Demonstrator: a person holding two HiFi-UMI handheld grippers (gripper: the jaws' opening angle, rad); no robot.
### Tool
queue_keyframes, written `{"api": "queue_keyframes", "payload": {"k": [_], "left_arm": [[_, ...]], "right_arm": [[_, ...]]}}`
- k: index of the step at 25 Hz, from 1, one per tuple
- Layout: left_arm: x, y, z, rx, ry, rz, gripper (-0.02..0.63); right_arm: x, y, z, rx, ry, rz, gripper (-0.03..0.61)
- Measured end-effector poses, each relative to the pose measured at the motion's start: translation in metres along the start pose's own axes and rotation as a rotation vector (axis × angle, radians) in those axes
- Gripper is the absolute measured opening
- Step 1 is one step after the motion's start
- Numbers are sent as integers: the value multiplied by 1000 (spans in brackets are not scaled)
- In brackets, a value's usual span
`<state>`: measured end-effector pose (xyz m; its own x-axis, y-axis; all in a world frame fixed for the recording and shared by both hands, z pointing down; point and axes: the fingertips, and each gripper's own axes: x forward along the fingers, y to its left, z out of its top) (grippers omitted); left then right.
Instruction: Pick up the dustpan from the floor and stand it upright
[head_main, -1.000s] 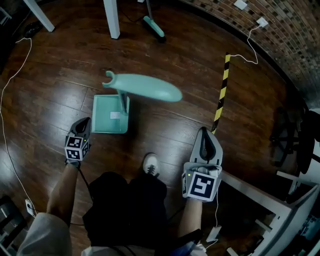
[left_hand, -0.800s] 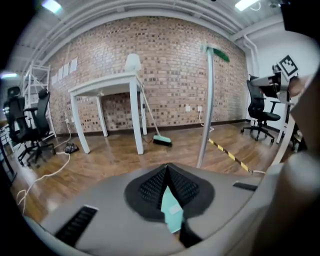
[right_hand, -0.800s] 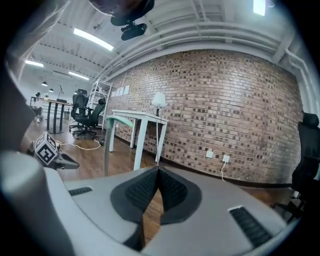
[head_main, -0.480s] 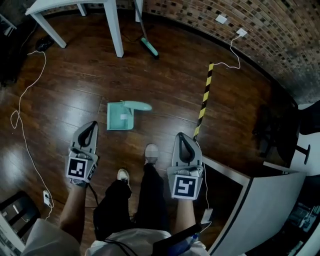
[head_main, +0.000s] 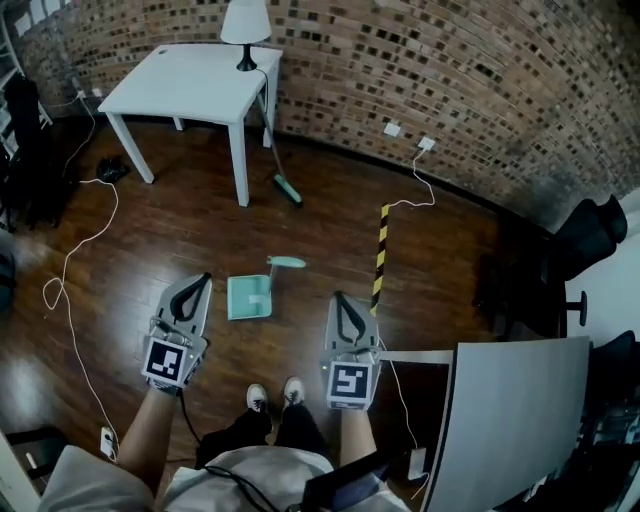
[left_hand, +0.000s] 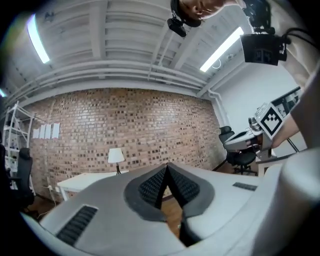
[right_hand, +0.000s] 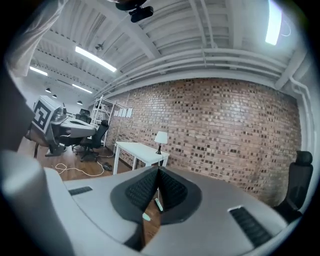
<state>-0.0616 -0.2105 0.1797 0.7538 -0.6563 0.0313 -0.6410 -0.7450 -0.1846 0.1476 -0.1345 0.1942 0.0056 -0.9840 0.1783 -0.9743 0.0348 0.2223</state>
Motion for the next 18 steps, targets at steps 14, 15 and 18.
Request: {"api": "queue_keyframes", "payload": {"k": [14,15,18], "left_arm": [[-6,14,116,85,-195,36,-6],[-9,12,117,91,-197,29,-6],[-20,7,119,89,-195,15,-6]], "right_arm": [[-33,-26,142,-31,-268,-55,-3],[-38,-25,143,-25,-267,-61,-3],[-52,-21,142,-1,-257,-78,-3]]}}
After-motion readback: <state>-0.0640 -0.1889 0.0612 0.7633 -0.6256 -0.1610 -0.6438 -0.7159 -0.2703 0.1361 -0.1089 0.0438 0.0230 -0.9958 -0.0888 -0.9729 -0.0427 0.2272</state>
